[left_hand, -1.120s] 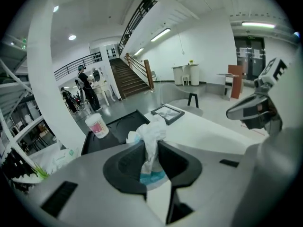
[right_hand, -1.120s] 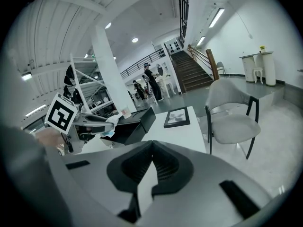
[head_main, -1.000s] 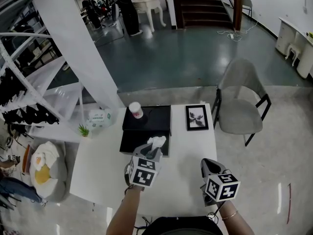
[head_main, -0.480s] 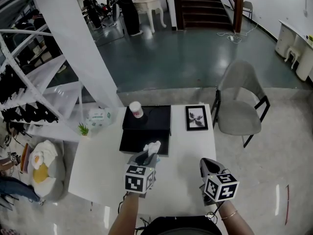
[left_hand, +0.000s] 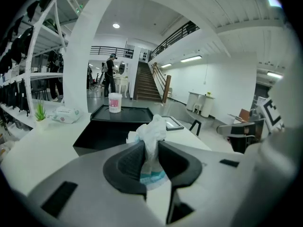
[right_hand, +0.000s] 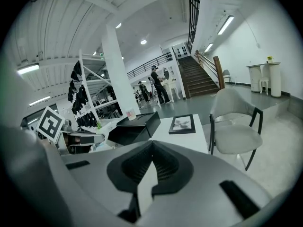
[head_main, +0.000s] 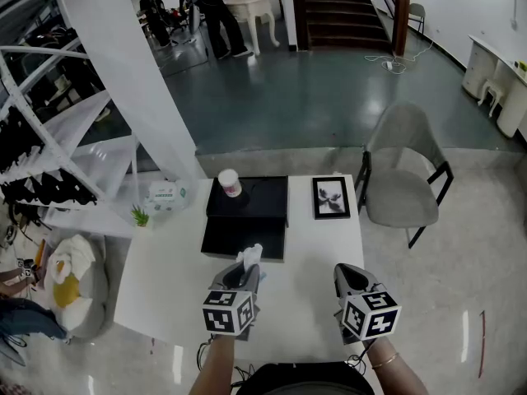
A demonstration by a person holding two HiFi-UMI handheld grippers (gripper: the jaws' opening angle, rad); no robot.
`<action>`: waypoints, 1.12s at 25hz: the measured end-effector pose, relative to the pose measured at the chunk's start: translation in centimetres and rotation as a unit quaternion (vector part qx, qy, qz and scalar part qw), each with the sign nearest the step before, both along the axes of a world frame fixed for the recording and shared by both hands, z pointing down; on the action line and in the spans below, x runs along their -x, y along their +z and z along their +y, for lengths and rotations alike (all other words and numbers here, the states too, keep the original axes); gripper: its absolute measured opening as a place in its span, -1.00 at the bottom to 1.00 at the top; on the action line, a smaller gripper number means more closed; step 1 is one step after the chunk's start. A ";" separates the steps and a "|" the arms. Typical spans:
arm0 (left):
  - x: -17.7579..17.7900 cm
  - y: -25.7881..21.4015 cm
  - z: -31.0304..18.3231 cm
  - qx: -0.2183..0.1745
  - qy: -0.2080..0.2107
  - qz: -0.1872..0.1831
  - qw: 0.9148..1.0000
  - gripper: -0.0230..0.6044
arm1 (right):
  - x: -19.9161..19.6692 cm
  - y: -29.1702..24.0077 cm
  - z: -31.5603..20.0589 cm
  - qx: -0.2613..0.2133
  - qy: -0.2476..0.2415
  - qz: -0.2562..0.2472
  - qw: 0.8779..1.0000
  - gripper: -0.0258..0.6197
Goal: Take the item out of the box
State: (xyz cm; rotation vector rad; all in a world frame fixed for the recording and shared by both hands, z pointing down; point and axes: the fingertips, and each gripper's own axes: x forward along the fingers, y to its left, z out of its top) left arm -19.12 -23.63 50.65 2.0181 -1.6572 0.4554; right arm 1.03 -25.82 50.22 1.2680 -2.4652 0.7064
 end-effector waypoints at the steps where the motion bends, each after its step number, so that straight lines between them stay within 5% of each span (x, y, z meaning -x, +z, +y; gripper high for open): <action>1: 0.1 0.1 0.2 -0.002 -0.003 0.002 1.000 -0.64 | 0.1 -0.1 0.0 -0.002 0.000 0.000 1.000 -0.92; 28: 1.1 0.3 0.3 -0.013 -0.031 0.055 0.998 -0.64 | 1.9 -0.3 0.2 -0.021 -0.022 0.036 0.999 -0.92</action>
